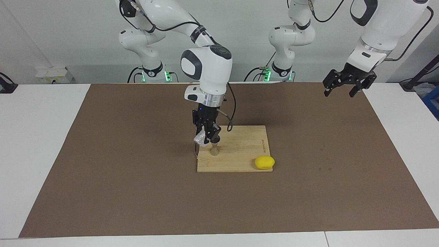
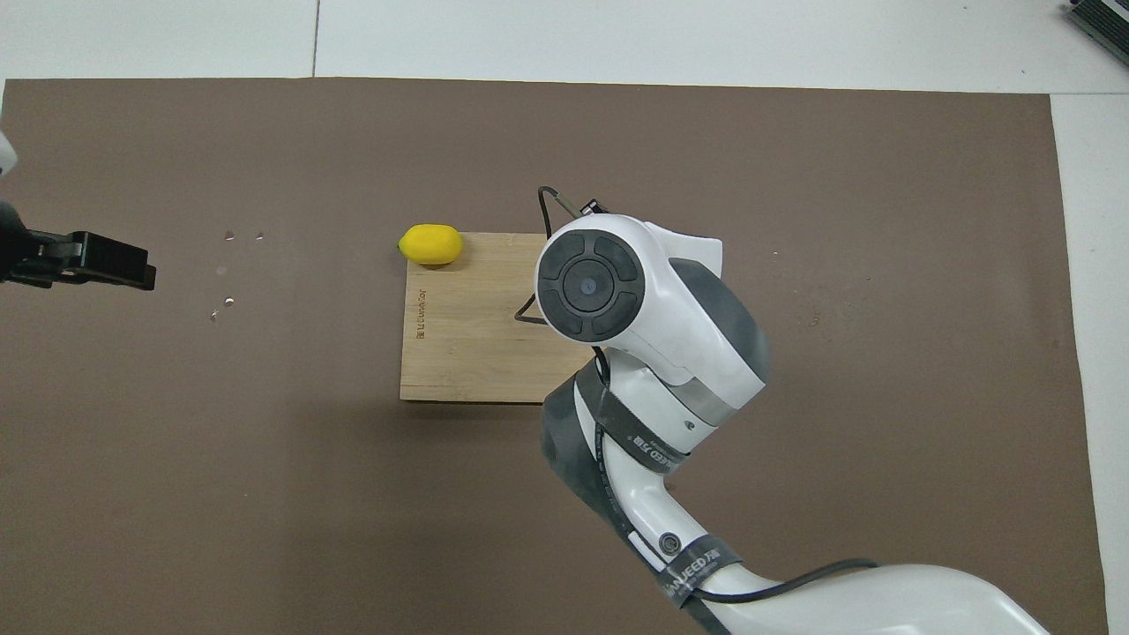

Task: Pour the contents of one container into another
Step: 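Tilt the glass cup over the dark cup with the right gripper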

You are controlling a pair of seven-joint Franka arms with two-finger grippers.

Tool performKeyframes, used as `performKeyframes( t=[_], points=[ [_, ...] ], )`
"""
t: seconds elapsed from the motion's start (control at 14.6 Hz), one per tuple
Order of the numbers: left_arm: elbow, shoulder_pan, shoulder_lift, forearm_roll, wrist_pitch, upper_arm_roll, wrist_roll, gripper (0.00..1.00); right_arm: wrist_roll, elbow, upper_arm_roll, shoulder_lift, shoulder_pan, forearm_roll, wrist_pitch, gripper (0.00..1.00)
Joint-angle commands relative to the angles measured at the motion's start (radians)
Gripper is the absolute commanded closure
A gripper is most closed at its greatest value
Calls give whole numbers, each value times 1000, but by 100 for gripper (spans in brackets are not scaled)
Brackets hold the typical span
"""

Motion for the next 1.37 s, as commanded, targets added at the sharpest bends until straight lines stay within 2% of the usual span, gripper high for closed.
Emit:
performKeyframes(
  t=[0.0,0.89,1.03,1.3],
  points=[
    [-18,4,-10,-5,13,0,5,0,-16,1,2,-3,-2,-26,-9,100],
    [-18,5,-10,-5,14,0,5,0,-13,7,4,0,-8,-4,-6,100],
    [-18,5,-10,-5,14,0,5,0,-7,7,4,3,-22,92,6,100],
    [-18,5,-10,-5,14,0,5,0,-9,13,5,8,-52,187,3,100]
  ],
)
